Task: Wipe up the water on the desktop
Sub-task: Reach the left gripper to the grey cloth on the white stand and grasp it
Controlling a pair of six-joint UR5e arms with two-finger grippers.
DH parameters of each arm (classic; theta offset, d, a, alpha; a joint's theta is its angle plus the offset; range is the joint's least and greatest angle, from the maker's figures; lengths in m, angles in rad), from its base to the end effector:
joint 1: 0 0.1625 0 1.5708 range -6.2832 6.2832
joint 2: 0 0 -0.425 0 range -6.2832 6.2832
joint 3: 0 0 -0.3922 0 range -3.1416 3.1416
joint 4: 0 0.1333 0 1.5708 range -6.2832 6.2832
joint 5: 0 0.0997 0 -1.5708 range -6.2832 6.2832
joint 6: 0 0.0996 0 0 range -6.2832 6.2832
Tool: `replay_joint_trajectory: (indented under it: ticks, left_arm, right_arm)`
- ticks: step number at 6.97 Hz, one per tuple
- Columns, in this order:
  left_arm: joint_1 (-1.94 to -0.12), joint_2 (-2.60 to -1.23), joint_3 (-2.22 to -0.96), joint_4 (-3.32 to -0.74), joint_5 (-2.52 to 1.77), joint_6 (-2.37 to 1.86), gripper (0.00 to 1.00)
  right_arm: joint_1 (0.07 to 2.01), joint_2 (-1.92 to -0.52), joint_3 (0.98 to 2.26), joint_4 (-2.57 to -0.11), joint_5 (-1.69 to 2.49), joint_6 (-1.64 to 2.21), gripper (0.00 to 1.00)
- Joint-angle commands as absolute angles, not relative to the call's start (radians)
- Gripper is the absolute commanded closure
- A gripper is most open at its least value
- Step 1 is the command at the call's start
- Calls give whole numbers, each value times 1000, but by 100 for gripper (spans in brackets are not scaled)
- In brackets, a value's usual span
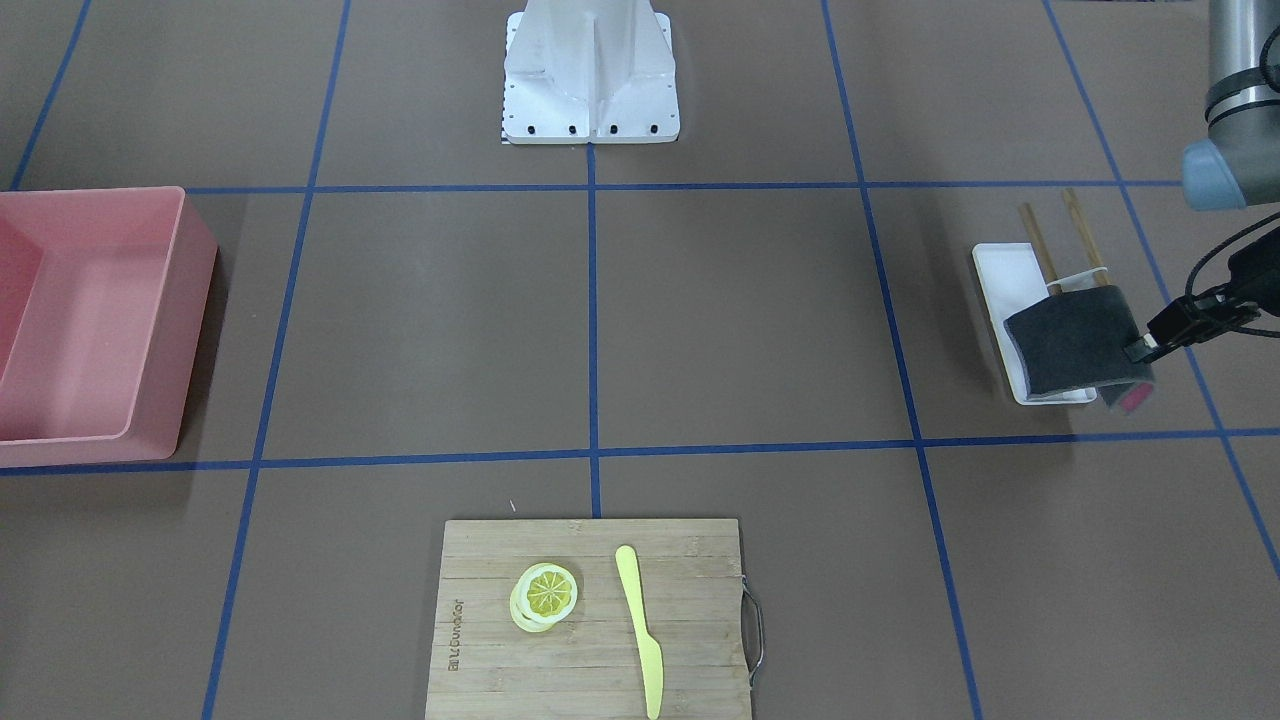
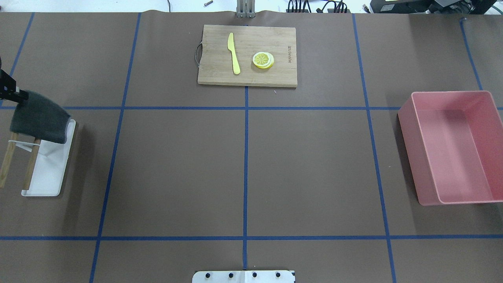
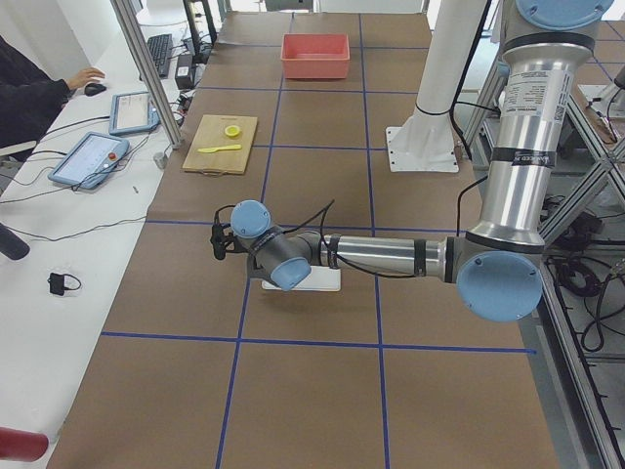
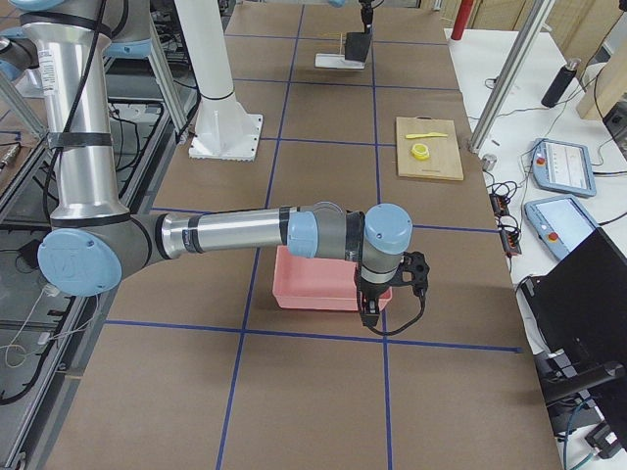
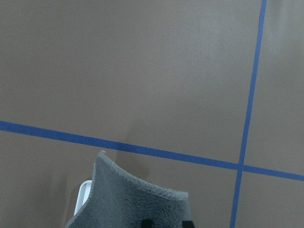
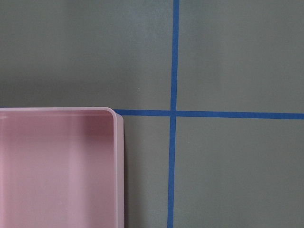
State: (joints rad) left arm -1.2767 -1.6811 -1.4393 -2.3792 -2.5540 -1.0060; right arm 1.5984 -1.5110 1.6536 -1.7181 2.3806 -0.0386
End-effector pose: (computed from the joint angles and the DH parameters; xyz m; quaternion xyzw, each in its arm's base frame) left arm 0.1107 -0.5394 0.5616 0.0053 0.5517 -0.1140 0.8262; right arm 0.0753 -0.5111 0.6002 0.0109 -0.3938 -0.0041 0.9191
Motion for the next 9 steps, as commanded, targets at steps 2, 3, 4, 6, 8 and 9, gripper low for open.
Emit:
replay_joint_trajectory:
  ticks: [2, 3, 4, 6, 8, 9]
  left_arm:
    - [-1279, -1677, -1430, -2376, -2609, -999, 61]
    - [-1281, -1677, -1431, -2376, -2611, -999, 61]
    - [-1284, -1668, -1436, -2376, -2612, -997, 61]
    - [-1285, -1666, -1433, -2376, -2612, -997, 61]
    - [-1292, -1666, -1430, -2375, -2612, -997, 61]
    - [-1293, -1666, -1427, -2375, -2611, -996, 61]
  right_arm:
    - [1598, -1511, 1654, -1721, 2382, -38, 0]
    - [1598, -1511, 1654, -1723, 2382, -38, 0]
    - [1598, -1511, 1654, -1723, 2384, -38, 0]
    - [1598, -1511, 1654, -1724, 2391, -38, 0]
    - [1598, -1511, 1654, -1724, 2391, -38, 0]
    - [1598, -1511, 1654, -1724, 2391, -37, 0]
